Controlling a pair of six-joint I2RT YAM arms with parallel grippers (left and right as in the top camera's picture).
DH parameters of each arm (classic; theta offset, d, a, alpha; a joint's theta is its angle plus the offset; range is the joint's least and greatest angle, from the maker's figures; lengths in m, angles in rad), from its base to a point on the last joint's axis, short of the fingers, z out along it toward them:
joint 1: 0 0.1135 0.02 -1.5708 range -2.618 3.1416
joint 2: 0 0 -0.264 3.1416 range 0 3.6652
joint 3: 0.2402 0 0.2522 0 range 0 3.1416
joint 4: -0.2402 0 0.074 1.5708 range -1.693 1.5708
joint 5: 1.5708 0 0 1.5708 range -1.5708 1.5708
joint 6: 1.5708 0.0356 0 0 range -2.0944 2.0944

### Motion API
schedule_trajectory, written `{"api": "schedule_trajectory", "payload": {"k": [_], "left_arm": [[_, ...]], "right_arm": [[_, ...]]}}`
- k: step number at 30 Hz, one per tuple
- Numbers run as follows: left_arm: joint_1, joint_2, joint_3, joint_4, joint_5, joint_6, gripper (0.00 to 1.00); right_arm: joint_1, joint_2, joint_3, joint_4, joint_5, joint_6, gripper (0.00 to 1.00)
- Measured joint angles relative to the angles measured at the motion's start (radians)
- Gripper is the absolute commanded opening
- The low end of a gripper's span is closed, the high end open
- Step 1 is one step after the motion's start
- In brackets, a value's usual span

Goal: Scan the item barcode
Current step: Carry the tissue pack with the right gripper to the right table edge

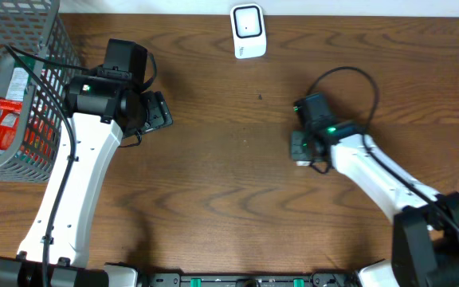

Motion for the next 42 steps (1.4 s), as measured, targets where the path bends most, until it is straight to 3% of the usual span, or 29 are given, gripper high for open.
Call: {"api": "schedule_trajectory", "payload": {"k": [8, 18, 31, 42], "left_arm": [[0.0, 0.0, 0.0, 0.0, 0.0, 0.0, 0.84], [0.0, 0.0, 0.0, 0.0, 0.0, 0.0, 0.84], [0.0, 0.0, 0.0, 0.0, 0.0, 0.0, 0.84], [0.0, 0.0, 0.0, 0.0, 0.0, 0.0, 0.84]], "right_arm": [[-0.29, -0.082, 0.005, -0.078, 0.106, -0.052, 0.11], [-0.597, -0.082, 0.005, -0.091, 0.052, -0.069, 0.13], [-0.649, -0.082, 0.004, -0.067, -0.001, -0.072, 0.14], [-0.649, -0.082, -0.116, 0.124, -0.095, -0.128, 0.18]]}}
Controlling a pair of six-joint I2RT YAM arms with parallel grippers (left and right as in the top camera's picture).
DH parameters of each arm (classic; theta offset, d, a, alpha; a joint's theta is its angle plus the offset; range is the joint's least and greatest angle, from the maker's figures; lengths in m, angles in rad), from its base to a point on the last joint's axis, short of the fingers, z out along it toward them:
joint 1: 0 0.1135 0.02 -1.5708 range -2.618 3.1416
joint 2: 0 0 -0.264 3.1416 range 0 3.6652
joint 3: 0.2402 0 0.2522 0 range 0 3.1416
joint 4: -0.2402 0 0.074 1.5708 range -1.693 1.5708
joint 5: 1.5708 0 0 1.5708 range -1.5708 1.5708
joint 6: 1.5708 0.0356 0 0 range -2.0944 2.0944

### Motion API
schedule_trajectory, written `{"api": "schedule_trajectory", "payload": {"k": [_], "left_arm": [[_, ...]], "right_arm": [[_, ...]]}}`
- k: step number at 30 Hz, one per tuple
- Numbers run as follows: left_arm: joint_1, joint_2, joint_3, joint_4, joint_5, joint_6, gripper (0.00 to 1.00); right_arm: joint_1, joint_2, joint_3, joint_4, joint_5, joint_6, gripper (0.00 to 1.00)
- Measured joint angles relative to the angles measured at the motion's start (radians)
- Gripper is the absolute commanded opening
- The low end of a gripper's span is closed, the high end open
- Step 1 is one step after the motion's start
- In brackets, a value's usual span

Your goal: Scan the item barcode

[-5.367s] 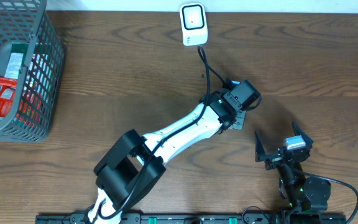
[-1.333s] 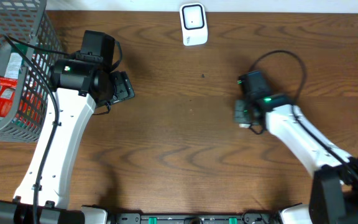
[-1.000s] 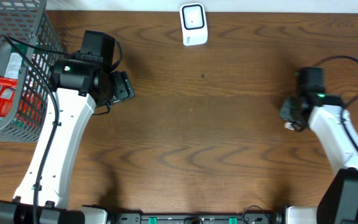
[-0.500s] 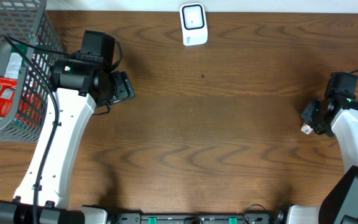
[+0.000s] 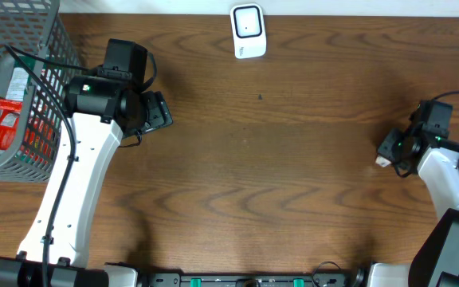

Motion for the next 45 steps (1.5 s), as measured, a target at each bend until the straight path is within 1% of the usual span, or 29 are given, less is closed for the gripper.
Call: {"api": "schedule_trajectory", "payload": {"k": [2, 5, 6, 7, 9, 11, 14, 18, 22, 26, 28, 31, 35, 39, 45], "left_arm": [[0.0, 0.0, 0.0, 0.0, 0.0, 0.0, 0.84], [0.0, 0.0, 0.0, 0.0, 0.0, 0.0, 0.84], [0.0, 0.0, 0.0, 0.0, 0.0, 0.0, 0.84], [0.0, 0.0, 0.0, 0.0, 0.0, 0.0, 0.84], [0.0, 0.0, 0.0, 0.0, 0.0, 0.0, 0.84], [0.0, 0.0, 0.0, 0.0, 0.0, 0.0, 0.84], [0.0, 0.0, 0.0, 0.0, 0.0, 0.0, 0.84], [0.0, 0.0, 0.0, 0.0, 0.0, 0.0, 0.84], [0.0, 0.0, 0.0, 0.0, 0.0, 0.0, 0.84], [0.0, 0.0, 0.0, 0.0, 0.0, 0.0, 0.84], [0.0, 0.0, 0.0, 0.0, 0.0, 0.0, 0.84], [0.0, 0.0, 0.0, 0.0, 0.0, 0.0, 0.84], [0.0, 0.0, 0.0, 0.0, 0.0, 0.0, 0.84], [0.0, 0.0, 0.0, 0.0, 0.0, 0.0, 0.84], [0.0, 0.0, 0.0, 0.0, 0.0, 0.0, 0.85]], "right_arm": [[0.0, 0.0, -0.01, 0.002, -0.005, -0.001, 0.18], [0.0, 0.0, -0.01, 0.006, -0.014, -0.001, 0.21], [0.0, 0.0, -0.01, 0.005, -0.014, -0.003, 0.24], [0.0, 0.0, -0.01, 0.005, -0.016, -0.004, 0.3], [0.0, 0.0, -0.01, 0.004, -0.017, -0.009, 0.36], [0.0, 0.0, -0.01, 0.003, -0.018, -0.013, 0.43], [0.0, 0.0, -0.01, -0.001, -0.02, -0.016, 0.48], [0.0, 0.0, -0.01, -0.002, -0.019, -0.019, 0.49], [0.0, 0.0, -0.01, -0.003, -0.019, -0.019, 0.44], [0.0, 0.0, 0.0, -0.029, -0.033, -0.019, 0.44], [0.0, 0.0, 0.035, -0.079, -0.057, -0.019, 0.45], [0.0, 0.0, 0.143, -0.172, -0.086, -0.019, 0.48], [0.01, -0.003, 0.27, -0.25, -0.103, -0.032, 0.5], [0.066, -0.009, 0.292, -0.288, -0.152, -0.047, 0.51], [0.239, -0.009, 0.254, -0.279, -0.216, -0.074, 0.54]]}}
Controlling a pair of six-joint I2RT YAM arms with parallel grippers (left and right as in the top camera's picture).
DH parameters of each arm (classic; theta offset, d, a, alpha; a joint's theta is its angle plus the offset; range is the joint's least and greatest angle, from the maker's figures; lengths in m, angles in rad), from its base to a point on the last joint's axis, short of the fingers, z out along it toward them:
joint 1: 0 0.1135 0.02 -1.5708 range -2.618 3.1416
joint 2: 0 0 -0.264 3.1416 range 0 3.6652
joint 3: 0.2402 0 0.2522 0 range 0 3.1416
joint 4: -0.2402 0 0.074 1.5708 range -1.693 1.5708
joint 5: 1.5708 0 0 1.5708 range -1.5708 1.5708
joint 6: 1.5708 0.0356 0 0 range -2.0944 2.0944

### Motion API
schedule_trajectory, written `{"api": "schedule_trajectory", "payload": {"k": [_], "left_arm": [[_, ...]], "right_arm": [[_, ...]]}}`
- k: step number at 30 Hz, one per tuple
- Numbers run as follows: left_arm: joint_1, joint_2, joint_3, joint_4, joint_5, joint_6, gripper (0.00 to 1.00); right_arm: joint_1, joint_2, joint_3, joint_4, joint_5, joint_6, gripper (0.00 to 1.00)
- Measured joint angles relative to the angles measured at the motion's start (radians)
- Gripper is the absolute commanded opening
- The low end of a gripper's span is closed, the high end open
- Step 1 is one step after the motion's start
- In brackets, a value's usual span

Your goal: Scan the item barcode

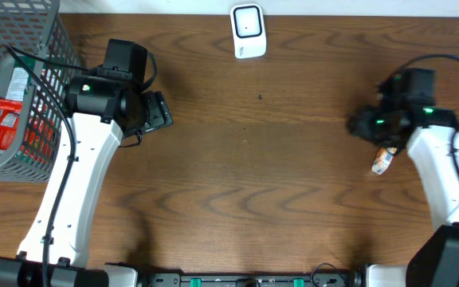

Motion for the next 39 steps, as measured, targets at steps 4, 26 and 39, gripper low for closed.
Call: {"api": "schedule_trajectory", "payload": {"k": [4, 26, 39], "left_arm": [[0.0, 0.0, 0.0, 0.0, 0.0, 0.0, 0.84], [0.134, 0.008, 0.253, 0.098, -0.009, -0.025, 0.83], [0.66, 0.022, 0.423, 0.072, -0.029, -0.119, 0.84]], "right_arm": [[0.115, 0.0, -0.051, 0.055, -0.015, -0.005, 0.55], [0.303, 0.0, -0.166, 0.257, -0.031, -0.017, 0.99], [0.303, 0.0, -0.167, 0.257, -0.008, -0.018, 0.99]]}}
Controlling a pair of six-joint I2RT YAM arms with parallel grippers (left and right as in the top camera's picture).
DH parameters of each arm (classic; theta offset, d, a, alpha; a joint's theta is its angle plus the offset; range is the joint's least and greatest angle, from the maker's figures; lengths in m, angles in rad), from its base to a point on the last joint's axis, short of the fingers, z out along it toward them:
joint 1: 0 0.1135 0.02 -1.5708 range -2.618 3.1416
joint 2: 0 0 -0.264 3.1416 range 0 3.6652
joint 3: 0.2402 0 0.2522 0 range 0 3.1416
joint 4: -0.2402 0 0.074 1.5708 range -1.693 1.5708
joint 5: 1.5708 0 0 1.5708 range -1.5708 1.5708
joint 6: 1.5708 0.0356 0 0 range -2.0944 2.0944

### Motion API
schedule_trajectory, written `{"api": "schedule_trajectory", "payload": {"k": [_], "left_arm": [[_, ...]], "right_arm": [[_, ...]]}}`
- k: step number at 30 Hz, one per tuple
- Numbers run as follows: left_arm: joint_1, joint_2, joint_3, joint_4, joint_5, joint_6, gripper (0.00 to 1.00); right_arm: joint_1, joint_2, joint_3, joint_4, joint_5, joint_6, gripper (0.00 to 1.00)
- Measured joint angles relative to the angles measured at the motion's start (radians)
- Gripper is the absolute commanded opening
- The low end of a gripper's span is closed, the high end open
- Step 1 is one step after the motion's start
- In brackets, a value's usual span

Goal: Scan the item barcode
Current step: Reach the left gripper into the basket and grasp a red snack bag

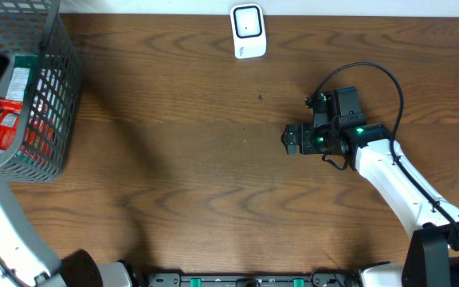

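Note:
The white scanner stands at the table's back edge. My right gripper hovers right of centre, pointing left, open with nothing seen between its fingers. My left arm reaches up along the left edge to the grey wire basket. Its dark wrist end hangs over the basket's inside, and the fingers do not show clearly. A red package and a green and white pack lie in the basket. No loose item shows on the table.
The right arm's white link crosses the right side of the table, its black cable looping above it. The basket fills the far left corner.
My left arm has moved from the table's left middle to over the basket. The right gripper went from the right side toward the centre. The small carton on the table at the right no longer shows.
The right gripper first held a small white item right of centre. Then it had it near the right edge. After that the item lay on the table at the right, the gripper apart from it. Now the right gripper is back near centre and the left arm is at the basket.

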Motion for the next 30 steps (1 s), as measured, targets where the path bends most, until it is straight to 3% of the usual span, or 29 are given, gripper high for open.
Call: {"api": "schedule_trajectory", "payload": {"k": [12, 23, 30], "left_arm": [[0.203, 0.279, -0.014, -0.008, 0.124, -0.009, 0.84], [0.221, 0.507, -0.018, 0.003, 0.169, 0.03, 0.84], [0.221, 0.547, -0.019, 0.007, 0.169, 0.066, 0.85]], "right_arm": [[0.0, 0.0, 0.0, 0.0, 0.018, 0.0, 0.99], [0.0, 0.0, 0.0, 0.003, 0.023, 0.0, 0.99], [0.0, 0.0, 0.0, 0.011, 0.023, 0.0, 0.99]]}}
